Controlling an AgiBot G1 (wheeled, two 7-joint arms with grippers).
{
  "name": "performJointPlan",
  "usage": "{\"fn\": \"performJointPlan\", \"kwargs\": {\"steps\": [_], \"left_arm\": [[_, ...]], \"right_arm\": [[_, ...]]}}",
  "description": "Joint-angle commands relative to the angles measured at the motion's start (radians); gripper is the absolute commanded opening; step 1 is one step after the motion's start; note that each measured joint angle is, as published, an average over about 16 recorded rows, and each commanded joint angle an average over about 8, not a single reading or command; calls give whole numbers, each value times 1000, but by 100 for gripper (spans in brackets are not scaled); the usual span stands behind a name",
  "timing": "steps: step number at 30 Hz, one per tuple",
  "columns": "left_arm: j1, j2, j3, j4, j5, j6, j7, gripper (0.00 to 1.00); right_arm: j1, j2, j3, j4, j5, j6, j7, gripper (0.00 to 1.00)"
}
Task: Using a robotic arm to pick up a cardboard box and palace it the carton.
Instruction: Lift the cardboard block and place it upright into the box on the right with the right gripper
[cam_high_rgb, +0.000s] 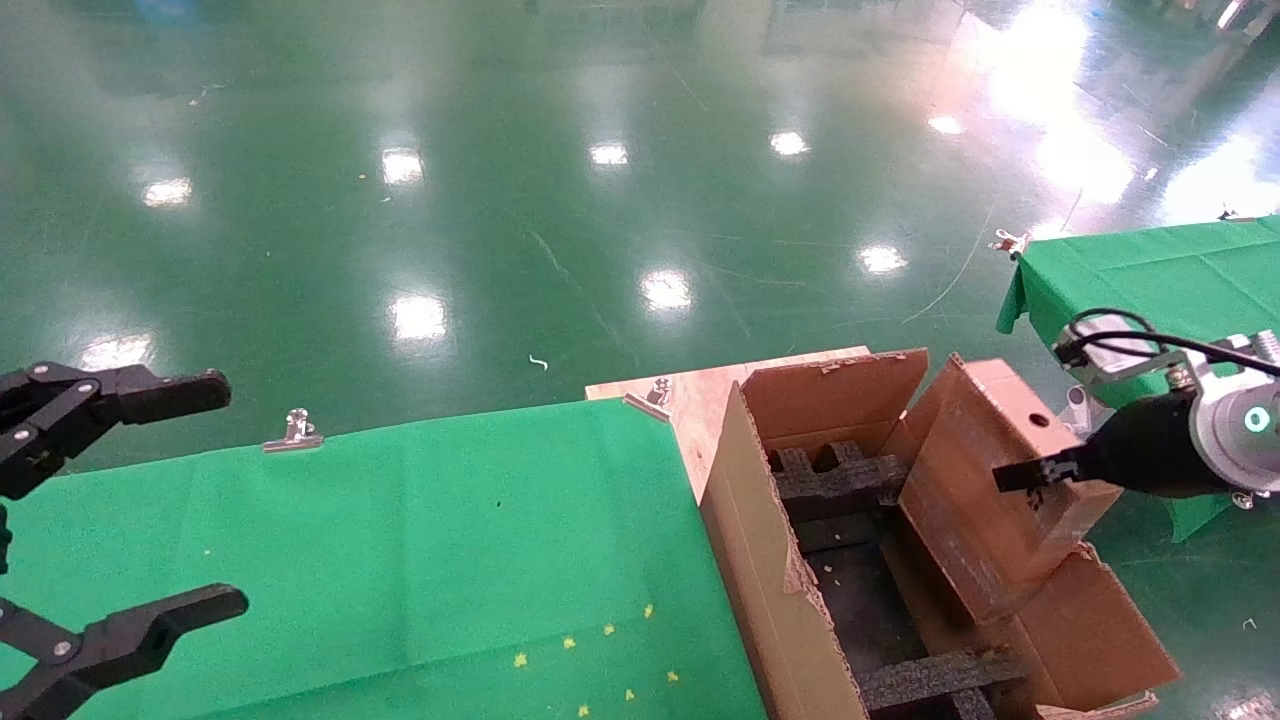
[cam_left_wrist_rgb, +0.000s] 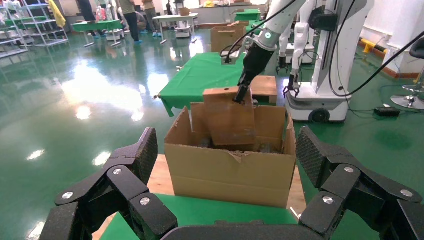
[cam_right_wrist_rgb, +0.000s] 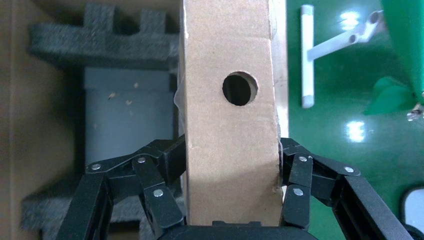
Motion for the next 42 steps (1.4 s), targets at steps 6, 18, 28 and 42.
{"fn": "performJointPlan", "kwargs": {"steps": [6, 18, 28, 42], "left_arm": [[0, 0, 0, 0, 0, 0, 0, 100], [0, 0, 0, 0, 0, 0, 0, 100], [0, 0, 0, 0, 0, 0, 0, 100], [0, 0, 0, 0, 0, 0, 0, 100]], "right_arm": [[-20, -14, -13, 1, -59, 23, 60, 0], [-88, -53, -44, 2, -114, 64, 132, 0], [-166, -79, -65, -2, -184, 166, 198, 0], [-299, -73, -78, -5, -397, 327, 417, 0]]}}
